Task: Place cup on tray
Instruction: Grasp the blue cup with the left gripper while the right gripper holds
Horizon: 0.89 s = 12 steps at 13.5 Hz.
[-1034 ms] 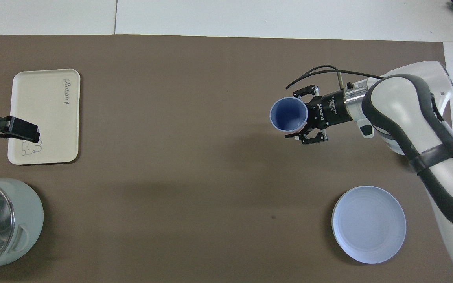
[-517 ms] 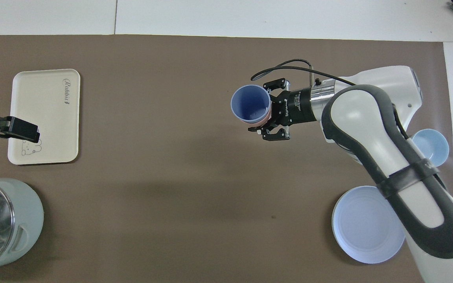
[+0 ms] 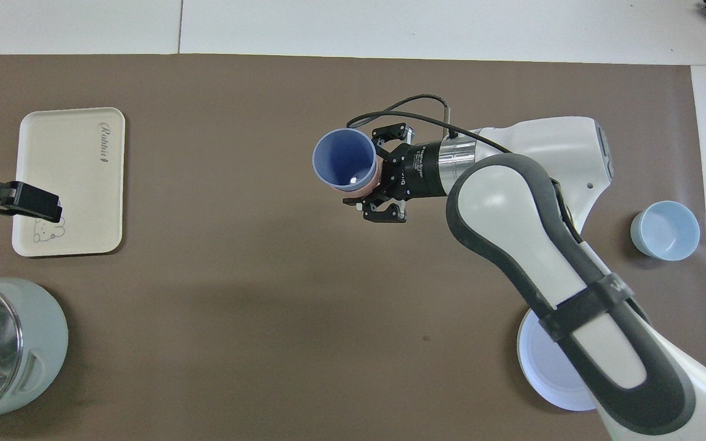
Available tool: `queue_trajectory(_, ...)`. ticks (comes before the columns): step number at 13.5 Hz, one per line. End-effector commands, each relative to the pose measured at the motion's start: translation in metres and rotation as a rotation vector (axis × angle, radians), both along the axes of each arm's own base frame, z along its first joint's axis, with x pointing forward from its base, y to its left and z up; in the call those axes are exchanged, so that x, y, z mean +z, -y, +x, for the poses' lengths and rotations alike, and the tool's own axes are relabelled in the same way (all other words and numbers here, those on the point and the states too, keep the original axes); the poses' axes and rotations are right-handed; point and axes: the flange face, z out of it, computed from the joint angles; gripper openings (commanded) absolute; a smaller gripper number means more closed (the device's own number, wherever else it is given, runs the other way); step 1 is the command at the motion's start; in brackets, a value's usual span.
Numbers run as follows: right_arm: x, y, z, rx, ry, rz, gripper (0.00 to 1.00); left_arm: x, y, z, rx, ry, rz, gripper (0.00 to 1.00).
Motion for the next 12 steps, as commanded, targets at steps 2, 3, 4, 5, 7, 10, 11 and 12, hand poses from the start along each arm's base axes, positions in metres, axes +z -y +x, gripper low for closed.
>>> queue_trajectory(2, 0.008, -0.008, -0.003, -0.034, -0.002, 0.027, 0.00, 0.015, 0.036, -0.019, -0.026, 0.004, -0.002, 1.00)
queue_trajectory(3, 0.006, -0.007, -0.003, -0.035, -0.004, 0.025, 0.00, 0.027, 0.070, -0.023, 0.003, 0.031, -0.001, 1.00)
queue_trajectory(4, 0.006, -0.007, -0.003, -0.035, -0.004, 0.025, 0.00, 0.033, 0.098, -0.027, 0.074, 0.044, -0.017, 1.00)
queue_trajectory(5, 0.007, -0.007, -0.003, -0.039, 0.000, 0.025, 0.00, 0.038, 0.124, -0.032, 0.147, 0.049, -0.067, 1.00)
queue_trajectory(7, 0.006, -0.007, -0.003, -0.037, 0.001, 0.023, 0.00, 0.046, 0.169, -0.033, 0.272, 0.086, -0.185, 1.00)
queue_trajectory(10, 0.007, -0.006, -0.002, -0.039, 0.002, 0.024, 0.00, 0.051, 0.242, -0.034, 0.499, 0.255, -0.388, 1.00)
queue_trajectory(11, 0.006, -0.006, -0.002, -0.039, 0.001, 0.023, 0.00, 0.051, 0.253, -0.033, 0.531, 0.284, -0.430, 1.00)
queue_trajectory(12, 0.006, -0.006, -0.002, -0.040, 0.002, 0.023, 0.00, 0.045, 0.262, -0.028, 0.531, 0.285, -0.443, 0.99)
